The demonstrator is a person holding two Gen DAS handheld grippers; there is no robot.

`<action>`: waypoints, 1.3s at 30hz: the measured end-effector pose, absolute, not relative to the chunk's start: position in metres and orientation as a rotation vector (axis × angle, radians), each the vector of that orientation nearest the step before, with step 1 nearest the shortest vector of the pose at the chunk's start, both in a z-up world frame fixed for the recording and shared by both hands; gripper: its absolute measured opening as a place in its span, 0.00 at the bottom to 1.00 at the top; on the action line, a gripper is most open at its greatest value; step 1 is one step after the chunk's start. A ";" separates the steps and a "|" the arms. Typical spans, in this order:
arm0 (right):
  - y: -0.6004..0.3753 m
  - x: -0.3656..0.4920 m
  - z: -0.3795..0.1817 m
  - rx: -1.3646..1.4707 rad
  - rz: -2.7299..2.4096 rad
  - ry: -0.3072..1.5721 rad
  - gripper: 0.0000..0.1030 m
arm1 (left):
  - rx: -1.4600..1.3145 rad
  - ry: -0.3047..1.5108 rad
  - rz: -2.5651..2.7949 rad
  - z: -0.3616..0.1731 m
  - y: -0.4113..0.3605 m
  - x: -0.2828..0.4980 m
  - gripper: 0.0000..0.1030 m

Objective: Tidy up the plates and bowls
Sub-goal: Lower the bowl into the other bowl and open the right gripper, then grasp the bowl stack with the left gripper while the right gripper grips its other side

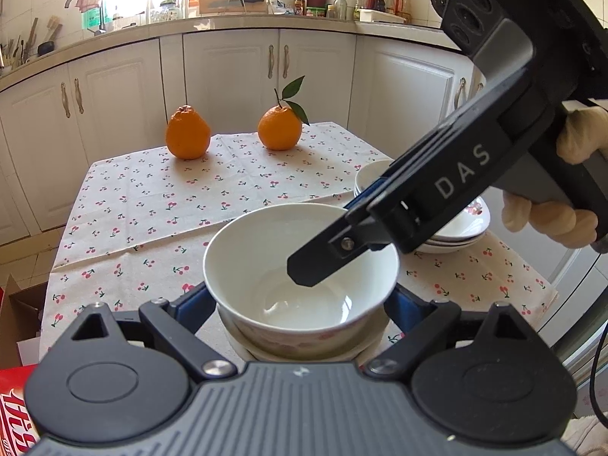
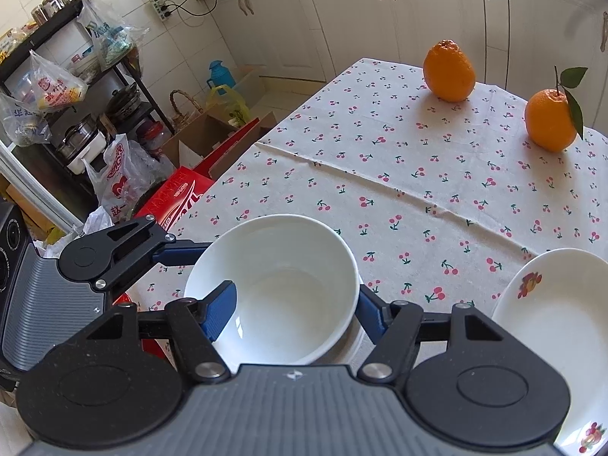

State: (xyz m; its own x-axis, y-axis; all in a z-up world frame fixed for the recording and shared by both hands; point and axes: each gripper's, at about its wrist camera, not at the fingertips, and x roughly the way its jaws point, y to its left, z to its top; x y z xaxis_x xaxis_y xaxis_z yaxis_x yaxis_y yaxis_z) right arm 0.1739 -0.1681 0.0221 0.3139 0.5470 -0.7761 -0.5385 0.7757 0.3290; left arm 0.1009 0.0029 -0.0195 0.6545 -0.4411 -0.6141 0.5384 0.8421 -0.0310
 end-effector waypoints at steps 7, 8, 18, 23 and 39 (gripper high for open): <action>-0.167 0.172 0.019 0.009 0.718 1.020 0.83 | 0.169 0.652 -0.576 -0.024 0.004 0.097 0.97; -0.166 0.172 0.019 0.004 0.715 1.016 0.85 | 0.174 0.647 -0.574 -0.024 0.004 0.096 0.97; -0.163 0.159 0.023 -0.059 0.700 0.939 1.00 | 0.173 0.639 -0.591 -0.021 0.018 0.087 0.97; -0.159 0.145 0.027 -0.129 0.698 0.899 1.00 | 0.162 0.614 -0.592 -0.016 0.027 0.080 0.97; -0.170 0.084 0.030 -0.298 0.685 0.745 1.00 | 0.272 0.604 -0.597 -0.021 0.044 0.064 0.97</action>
